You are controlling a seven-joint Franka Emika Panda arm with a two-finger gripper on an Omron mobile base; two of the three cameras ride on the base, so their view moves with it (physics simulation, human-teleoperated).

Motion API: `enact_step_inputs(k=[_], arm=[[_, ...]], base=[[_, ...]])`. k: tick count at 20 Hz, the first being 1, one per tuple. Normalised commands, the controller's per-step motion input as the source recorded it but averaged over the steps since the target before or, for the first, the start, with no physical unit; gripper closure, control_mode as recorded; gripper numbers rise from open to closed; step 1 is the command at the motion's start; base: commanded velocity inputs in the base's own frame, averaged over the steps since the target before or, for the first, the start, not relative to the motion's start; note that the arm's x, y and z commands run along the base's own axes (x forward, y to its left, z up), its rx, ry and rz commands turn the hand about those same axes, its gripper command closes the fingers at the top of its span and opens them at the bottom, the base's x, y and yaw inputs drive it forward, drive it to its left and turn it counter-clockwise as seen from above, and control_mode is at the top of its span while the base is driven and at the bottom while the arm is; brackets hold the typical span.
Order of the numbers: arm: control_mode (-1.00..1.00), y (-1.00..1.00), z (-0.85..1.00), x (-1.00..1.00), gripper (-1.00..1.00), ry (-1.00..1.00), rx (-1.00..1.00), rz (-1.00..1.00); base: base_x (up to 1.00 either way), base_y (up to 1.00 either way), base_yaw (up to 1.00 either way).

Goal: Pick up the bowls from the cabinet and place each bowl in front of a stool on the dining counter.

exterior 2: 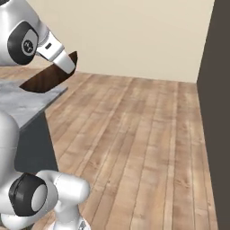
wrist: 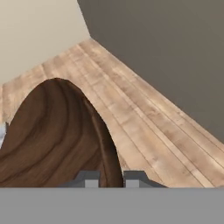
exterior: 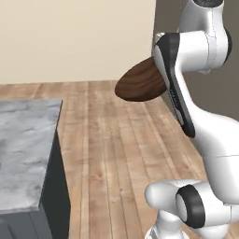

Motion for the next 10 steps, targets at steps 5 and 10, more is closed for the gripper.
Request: enact_step_inputs(k=[5,10], arm=[[1.0,0.0,0.0,0.0,1.0,0.0,0.0,0.0],[1.0,0.0,0.0,0.0,1.0,0.0,0.0,0.0]], base=[[-0.36,-0.17,-0.56],[-0.52,-0.18,-0.39]])
